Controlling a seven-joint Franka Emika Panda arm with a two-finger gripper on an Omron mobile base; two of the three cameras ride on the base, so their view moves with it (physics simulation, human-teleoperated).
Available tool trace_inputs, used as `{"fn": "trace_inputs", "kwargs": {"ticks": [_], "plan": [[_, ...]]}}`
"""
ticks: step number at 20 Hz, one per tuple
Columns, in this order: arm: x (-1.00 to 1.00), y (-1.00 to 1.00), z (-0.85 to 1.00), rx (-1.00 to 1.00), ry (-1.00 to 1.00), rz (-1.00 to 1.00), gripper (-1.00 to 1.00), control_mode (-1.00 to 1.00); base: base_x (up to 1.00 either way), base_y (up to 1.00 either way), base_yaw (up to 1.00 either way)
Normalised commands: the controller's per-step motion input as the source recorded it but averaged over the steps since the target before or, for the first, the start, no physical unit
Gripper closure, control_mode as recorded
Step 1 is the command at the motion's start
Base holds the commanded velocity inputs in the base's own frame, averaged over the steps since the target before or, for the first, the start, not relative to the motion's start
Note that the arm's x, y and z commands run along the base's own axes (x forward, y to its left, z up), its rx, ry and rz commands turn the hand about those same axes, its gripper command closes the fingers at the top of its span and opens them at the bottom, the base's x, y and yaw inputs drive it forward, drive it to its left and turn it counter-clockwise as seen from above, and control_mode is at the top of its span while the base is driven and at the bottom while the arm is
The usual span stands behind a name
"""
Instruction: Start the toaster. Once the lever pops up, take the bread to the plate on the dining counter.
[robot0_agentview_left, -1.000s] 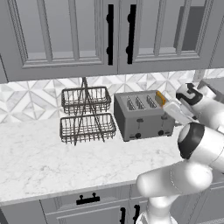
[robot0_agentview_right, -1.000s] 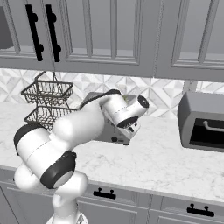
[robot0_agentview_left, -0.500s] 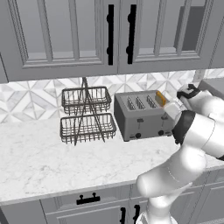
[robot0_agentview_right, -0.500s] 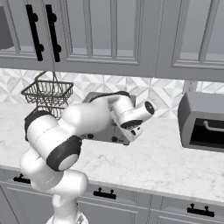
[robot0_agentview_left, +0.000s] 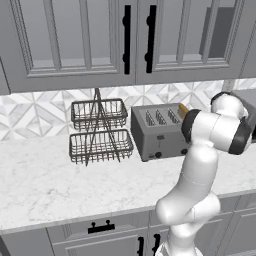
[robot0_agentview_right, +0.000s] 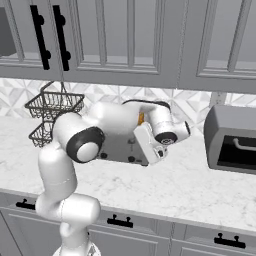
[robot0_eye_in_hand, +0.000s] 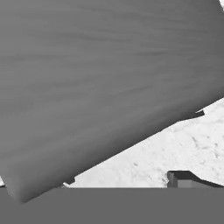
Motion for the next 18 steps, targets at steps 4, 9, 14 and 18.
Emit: {"fn": "trace_inputs", "kwargs": {"ticks": [4, 9, 14, 18], "plan": [[0.0, 0.14, -0.72, -0.02, -0.26, -0.22, -1.0, -1.0, 0.0, 0.0, 0.0], [-0.03, 0.56, -0.6, -0.13, -0.39, -0.29, -1.0, -1.0, 0.0, 0.0, 0.0], [-0.53, 0.49, 0.3, -0.07, -0.33, -0.16, -1.0, -1.0, 0.0, 0.0, 0.0], [-0.8, -0.02, 0.78, 0.0, -0.19, 0.0, -1.0, -1.0, 0.0, 0.0, 0.0]]}}
